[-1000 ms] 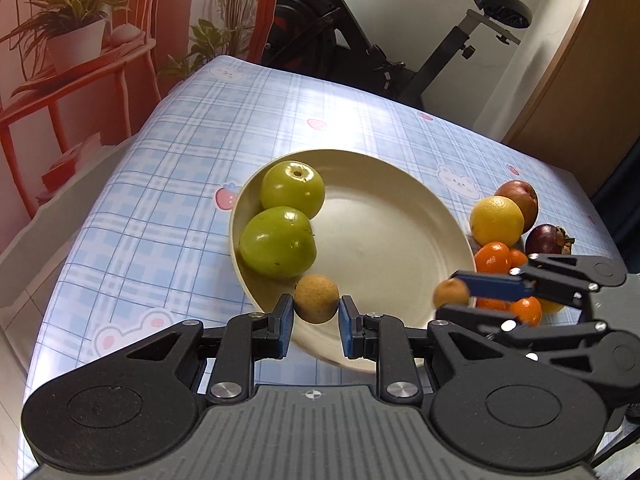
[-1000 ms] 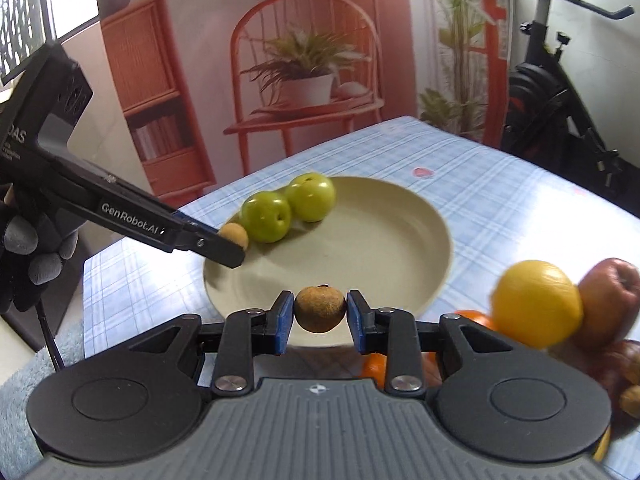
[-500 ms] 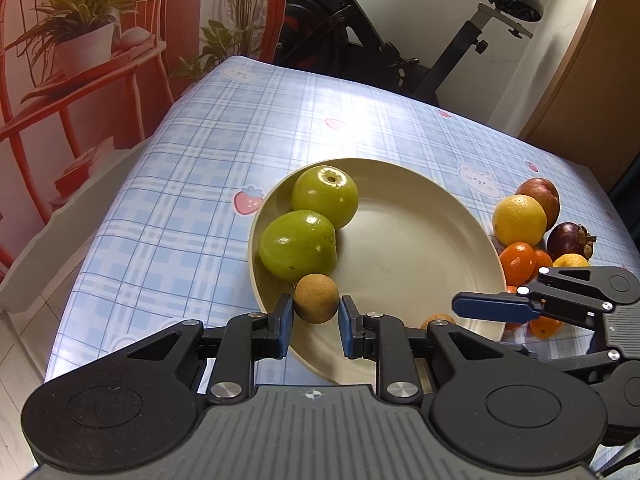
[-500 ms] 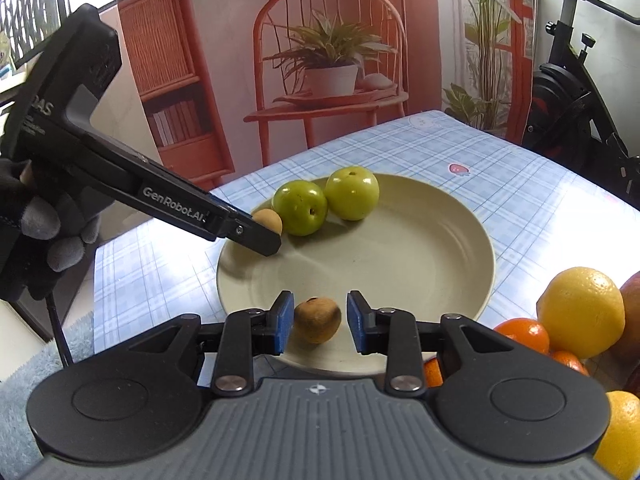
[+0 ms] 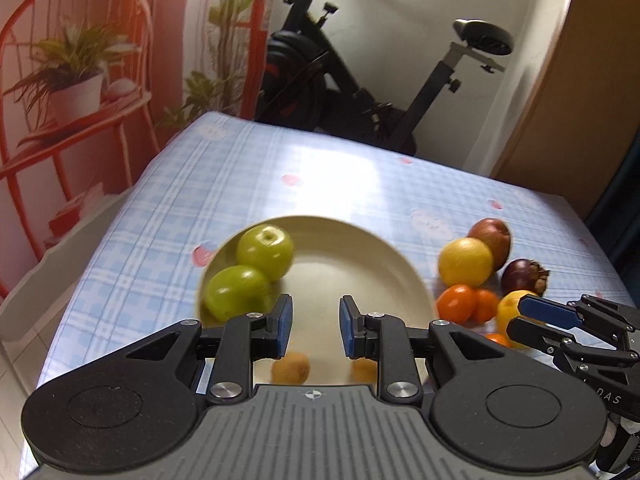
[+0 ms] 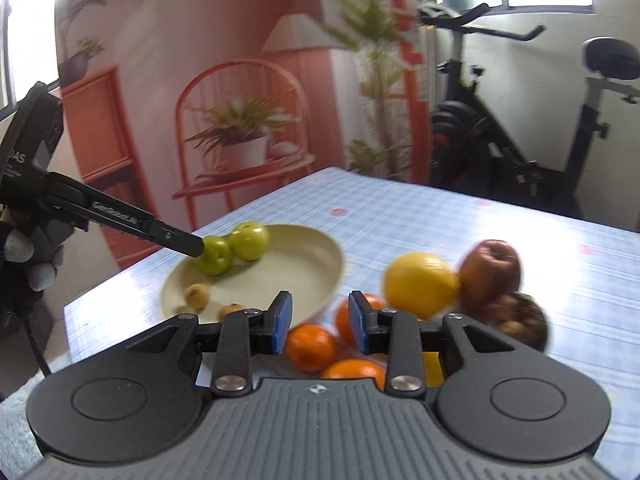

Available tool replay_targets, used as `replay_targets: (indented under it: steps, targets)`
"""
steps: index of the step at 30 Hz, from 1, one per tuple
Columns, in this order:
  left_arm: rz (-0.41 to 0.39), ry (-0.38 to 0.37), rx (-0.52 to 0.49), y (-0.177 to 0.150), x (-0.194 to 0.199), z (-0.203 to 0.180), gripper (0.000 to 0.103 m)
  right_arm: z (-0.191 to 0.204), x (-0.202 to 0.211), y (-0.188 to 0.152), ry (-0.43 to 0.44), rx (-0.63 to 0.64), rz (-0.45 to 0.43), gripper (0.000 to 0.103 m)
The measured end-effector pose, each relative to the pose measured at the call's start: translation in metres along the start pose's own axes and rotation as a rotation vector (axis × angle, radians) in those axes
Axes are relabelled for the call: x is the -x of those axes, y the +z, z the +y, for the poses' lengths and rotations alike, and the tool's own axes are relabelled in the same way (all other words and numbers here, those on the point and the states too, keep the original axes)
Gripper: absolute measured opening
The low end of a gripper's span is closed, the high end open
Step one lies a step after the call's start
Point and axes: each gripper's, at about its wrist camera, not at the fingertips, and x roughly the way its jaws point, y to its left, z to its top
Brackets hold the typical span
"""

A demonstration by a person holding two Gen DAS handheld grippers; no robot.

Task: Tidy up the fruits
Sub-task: 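Move the left gripper to a yellow lemon and close on it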

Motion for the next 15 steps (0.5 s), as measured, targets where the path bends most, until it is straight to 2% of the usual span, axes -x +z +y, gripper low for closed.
replay_targets:
  steps: [5,15]
  targets:
    - [-0.011,-0.065,-0.038,0.007,-0.006,-0.037,0.027,-0.021,0.023,-0.012,-0.062,-0.032,-0.011,0.035]
    - [0.061,-0.186,-0.076,0.005,-0.042,-0.094,0.027,-0.041,0.033,-0.04,-0.122,-0.063,0.006,0.049]
